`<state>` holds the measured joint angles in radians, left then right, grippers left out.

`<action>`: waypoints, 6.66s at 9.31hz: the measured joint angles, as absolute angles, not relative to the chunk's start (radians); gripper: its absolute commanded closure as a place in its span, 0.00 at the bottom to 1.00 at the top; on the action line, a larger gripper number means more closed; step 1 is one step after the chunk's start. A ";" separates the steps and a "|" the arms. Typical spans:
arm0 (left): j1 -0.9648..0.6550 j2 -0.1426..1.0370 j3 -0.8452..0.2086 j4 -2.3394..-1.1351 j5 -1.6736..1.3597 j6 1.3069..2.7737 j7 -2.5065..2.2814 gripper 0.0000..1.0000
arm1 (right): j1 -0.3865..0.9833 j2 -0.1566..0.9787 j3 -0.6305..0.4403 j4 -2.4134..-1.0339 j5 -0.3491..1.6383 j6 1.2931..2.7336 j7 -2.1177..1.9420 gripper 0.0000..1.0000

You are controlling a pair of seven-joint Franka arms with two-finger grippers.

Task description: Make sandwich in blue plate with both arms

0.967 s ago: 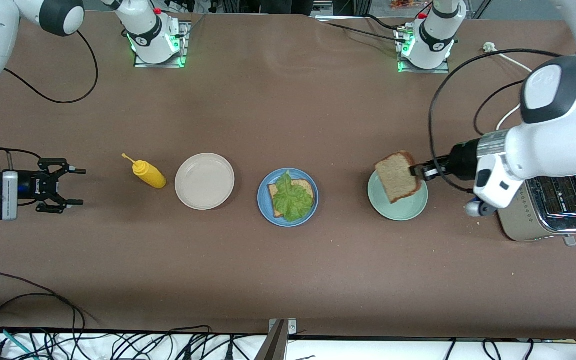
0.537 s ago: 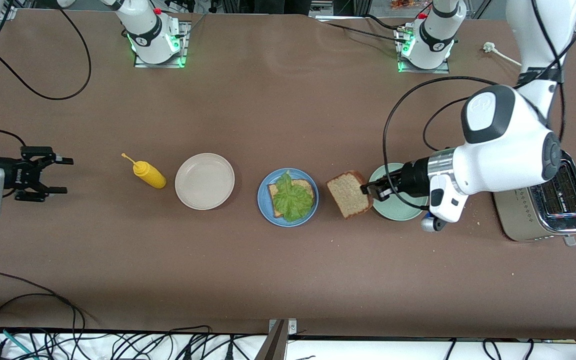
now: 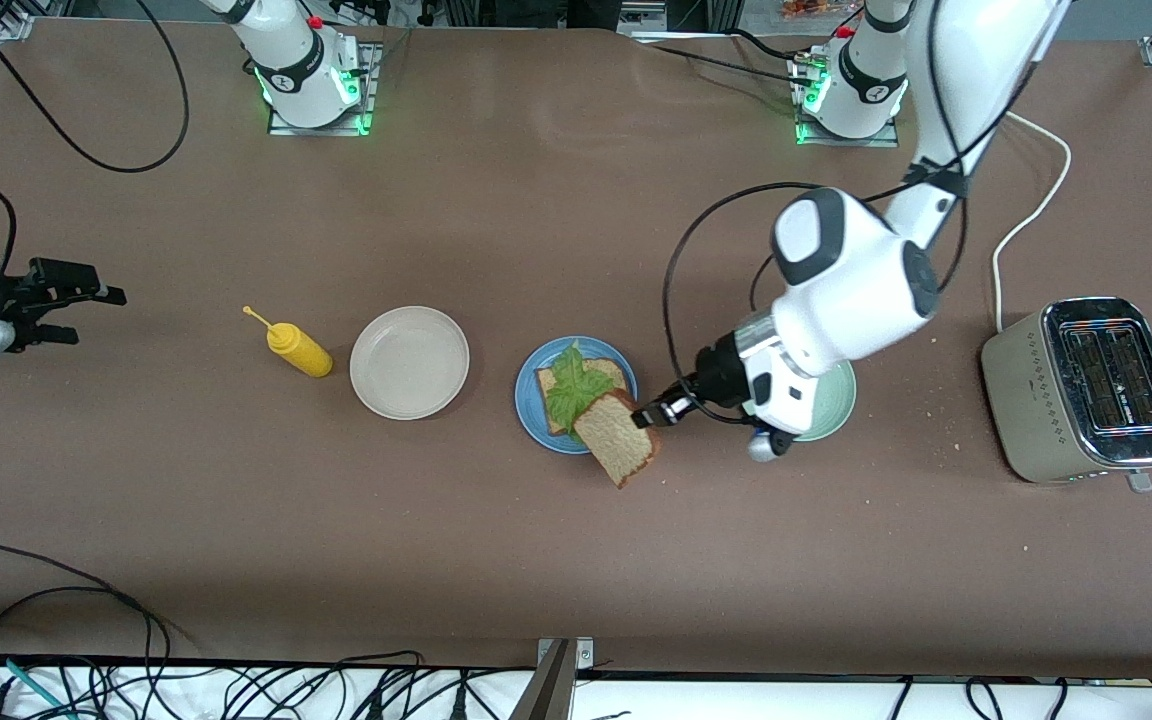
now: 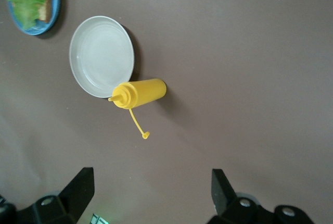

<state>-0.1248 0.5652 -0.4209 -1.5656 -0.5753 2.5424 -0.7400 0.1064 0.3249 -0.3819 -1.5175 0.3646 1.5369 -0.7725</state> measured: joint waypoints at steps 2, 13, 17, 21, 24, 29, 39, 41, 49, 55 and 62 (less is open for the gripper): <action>-0.184 0.589 -0.421 -1.582 -0.576 2.631 -0.735 1.00 | 0.092 0.200 -0.248 -1.592 0.174 1.576 -0.485 0.00; -0.297 0.663 -0.420 -1.659 -0.576 2.778 -0.684 1.00 | 0.010 -0.020 -0.048 -1.690 -0.039 1.589 -0.083 0.00; -0.290 0.673 -0.413 -1.660 -0.576 2.781 -0.661 1.00 | 0.000 -0.020 -0.073 -1.679 0.028 1.553 -0.076 0.00; -0.266 0.674 -0.408 -1.682 -0.576 2.709 -0.619 1.00 | -0.002 -0.019 -0.072 -1.679 0.023 1.554 -0.008 0.00; -0.223 0.673 -0.408 -1.695 -0.576 2.631 -0.603 1.00 | -0.002 -0.019 -0.066 -1.678 0.022 1.554 0.004 0.00; -0.195 0.673 -0.408 -1.725 -0.576 2.578 -0.602 0.52 | -0.002 -0.019 -0.066 -1.678 0.022 1.554 0.005 0.00; -0.171 0.536 -0.300 -1.703 -0.378 2.314 -0.591 0.00 | -0.002 -0.018 -0.066 -1.677 0.022 1.554 0.005 0.00; -0.092 0.430 -0.285 -1.652 -0.190 2.100 -0.590 0.00 | -0.002 -0.018 -0.066 -1.676 0.022 1.554 0.005 0.00; 0.104 0.331 -0.278 -1.293 0.115 1.541 -0.309 0.00 | -0.002 -0.018 -0.066 -1.676 0.022 1.553 0.005 0.00; 0.183 0.271 -0.285 -1.299 0.052 1.432 -0.351 0.01 | -0.002 -0.017 -0.066 -1.675 0.022 1.553 0.005 0.00; 0.089 0.225 -0.177 -1.364 0.000 1.432 -0.391 0.03 | -0.002 -0.017 -0.066 -1.675 0.022 1.553 0.005 0.00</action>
